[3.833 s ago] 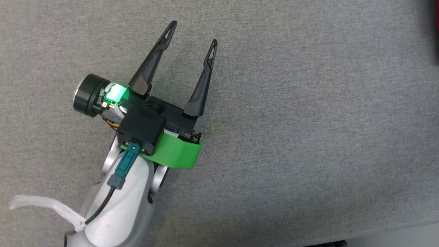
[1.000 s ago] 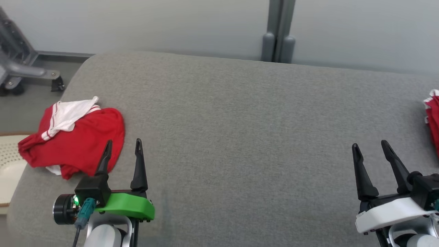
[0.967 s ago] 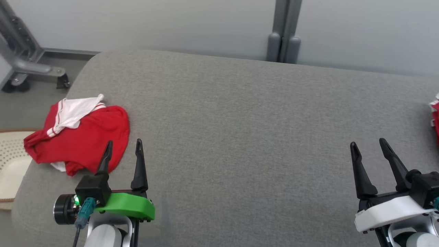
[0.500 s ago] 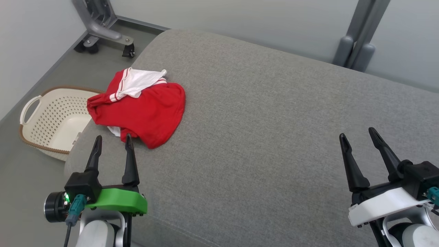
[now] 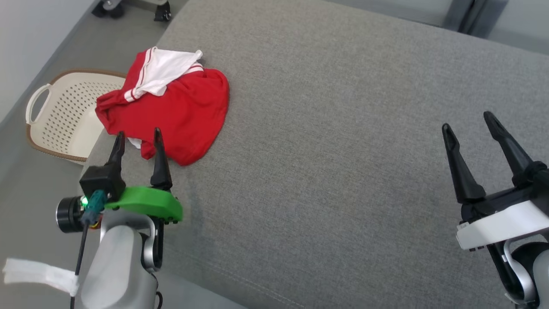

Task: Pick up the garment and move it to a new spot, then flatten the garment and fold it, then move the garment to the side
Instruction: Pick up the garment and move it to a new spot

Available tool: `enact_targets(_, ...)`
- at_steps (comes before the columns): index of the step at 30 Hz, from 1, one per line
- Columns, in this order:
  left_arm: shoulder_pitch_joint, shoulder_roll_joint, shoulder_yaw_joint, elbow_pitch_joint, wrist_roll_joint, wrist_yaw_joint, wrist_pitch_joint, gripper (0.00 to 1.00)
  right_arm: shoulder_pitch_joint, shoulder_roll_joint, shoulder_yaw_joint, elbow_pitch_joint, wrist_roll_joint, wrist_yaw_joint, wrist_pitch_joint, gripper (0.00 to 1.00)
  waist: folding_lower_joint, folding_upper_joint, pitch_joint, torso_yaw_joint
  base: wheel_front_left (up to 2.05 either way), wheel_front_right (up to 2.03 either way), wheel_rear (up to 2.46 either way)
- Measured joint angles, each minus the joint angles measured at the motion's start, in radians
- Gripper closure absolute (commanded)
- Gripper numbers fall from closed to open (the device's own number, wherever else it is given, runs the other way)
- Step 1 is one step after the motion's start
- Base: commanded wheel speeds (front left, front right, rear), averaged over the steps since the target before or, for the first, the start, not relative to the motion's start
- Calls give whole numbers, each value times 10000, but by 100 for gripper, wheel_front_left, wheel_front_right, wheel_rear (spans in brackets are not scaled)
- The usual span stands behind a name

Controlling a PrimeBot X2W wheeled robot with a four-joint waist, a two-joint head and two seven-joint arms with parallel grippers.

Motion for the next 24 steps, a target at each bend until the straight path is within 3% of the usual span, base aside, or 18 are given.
enact_targets(8, -1968, -65, 523, 3666, -692, -581, 0, 0, -618, -316, 71, -98, 136, 0, 81, 0, 1, 0, 1473, -554, 0, 0, 0)
enact_targets(14, -2840, 2, 1076, 5321, -943, -826, -6, 0, -752, -288, 56, 61, 174, 0, -71, 0, 1, 0, 2053, -1109, 0, 0, 0)
enact_targets(15, -2897, 44, 1154, 5542, -1012, -857, -19, 17, -779, -263, 63, 107, 182, 0, -113, 0, 1, 0, 2105, -1201, 0, 0, 0)
enact_targets(16, -2937, 98, 1212, 5659, -1018, -907, -27, 74, -796, -244, 67, 144, 184, 0, -134, 0, 1, 0, 2135, -1269, 0, 0, 0)
enact_targets(17, -2980, 173, 1277, 5800, -1070, -934, -27, 100, -807, -211, 65, 201, 194, 0, -182, 0, 1, 0, 2158, -1350, 0, 0, 0)
enact_targets(20, -2922, 343, 1530, 5446, -1049, -989, -12, 100, -809, -138, 59, 387, 198, 0, -339, 0, 1, 0, 2096, -1495, 0, 0, 0)
enact_targets(24, -2142, 485, 2125, 3733, -679, -815, -2, 100, -806, 44, 48, 690, 198, 0, -642, 0, 1, 0, 1763, -1599, 0, 0, 0)
